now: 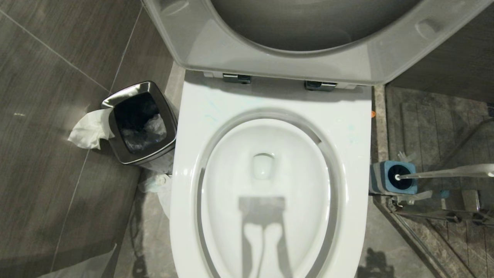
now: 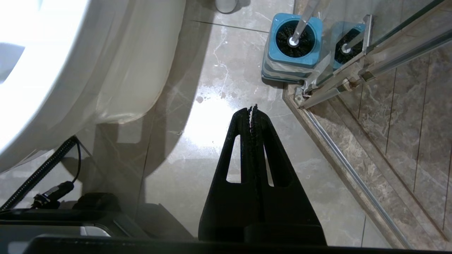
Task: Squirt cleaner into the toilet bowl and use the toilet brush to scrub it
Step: Close the toilet lid
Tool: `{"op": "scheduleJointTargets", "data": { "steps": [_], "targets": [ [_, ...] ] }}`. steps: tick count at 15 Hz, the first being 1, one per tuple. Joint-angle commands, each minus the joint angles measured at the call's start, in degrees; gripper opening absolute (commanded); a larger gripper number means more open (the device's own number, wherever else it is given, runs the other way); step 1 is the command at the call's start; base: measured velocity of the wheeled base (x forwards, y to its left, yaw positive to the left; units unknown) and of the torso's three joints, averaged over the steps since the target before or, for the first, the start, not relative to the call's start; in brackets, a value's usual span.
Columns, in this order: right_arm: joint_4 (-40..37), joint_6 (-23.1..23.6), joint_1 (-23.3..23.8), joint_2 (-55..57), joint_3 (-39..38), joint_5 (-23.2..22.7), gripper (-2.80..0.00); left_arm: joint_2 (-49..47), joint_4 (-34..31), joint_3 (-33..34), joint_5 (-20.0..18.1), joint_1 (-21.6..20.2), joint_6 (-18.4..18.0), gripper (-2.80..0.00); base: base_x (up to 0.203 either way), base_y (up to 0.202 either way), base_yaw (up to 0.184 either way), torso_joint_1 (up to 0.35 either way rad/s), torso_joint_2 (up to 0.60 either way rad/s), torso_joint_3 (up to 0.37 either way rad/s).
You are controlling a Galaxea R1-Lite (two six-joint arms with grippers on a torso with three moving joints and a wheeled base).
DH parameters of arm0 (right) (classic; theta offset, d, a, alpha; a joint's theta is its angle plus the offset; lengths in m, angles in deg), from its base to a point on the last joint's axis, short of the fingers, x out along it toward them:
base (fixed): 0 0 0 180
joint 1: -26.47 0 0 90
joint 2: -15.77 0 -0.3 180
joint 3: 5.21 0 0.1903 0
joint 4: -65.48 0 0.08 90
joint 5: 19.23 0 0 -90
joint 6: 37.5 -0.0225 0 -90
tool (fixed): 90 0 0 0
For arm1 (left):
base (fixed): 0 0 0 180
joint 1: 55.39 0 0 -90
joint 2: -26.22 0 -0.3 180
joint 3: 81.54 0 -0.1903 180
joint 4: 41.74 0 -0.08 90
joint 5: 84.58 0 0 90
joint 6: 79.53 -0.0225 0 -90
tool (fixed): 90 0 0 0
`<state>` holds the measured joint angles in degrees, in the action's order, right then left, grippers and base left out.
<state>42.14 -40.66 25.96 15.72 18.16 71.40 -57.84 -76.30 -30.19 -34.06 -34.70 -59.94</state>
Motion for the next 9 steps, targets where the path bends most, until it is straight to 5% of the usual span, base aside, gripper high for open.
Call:
{"op": "scheduleJointTargets", "data": {
  "steps": [1,9],
  "targets": [
    [-0.02,-0.01,-0.02,0.05,0.00,0.06,-2.80,1.46,-0.86,-0.15,-1.22,-0.03,0.16,-2.80,0.000,0.000,0.000,0.000,0.00,0.000],
    [0.06,-0.01,-0.02,0.05,0.00,-0.01,-2.80,3.03,-2.46,0.00,-1.39,0.05,0.17,-2.80,0.000,0.000,0.000,0.000,0.00,0.000]
  ]
}}
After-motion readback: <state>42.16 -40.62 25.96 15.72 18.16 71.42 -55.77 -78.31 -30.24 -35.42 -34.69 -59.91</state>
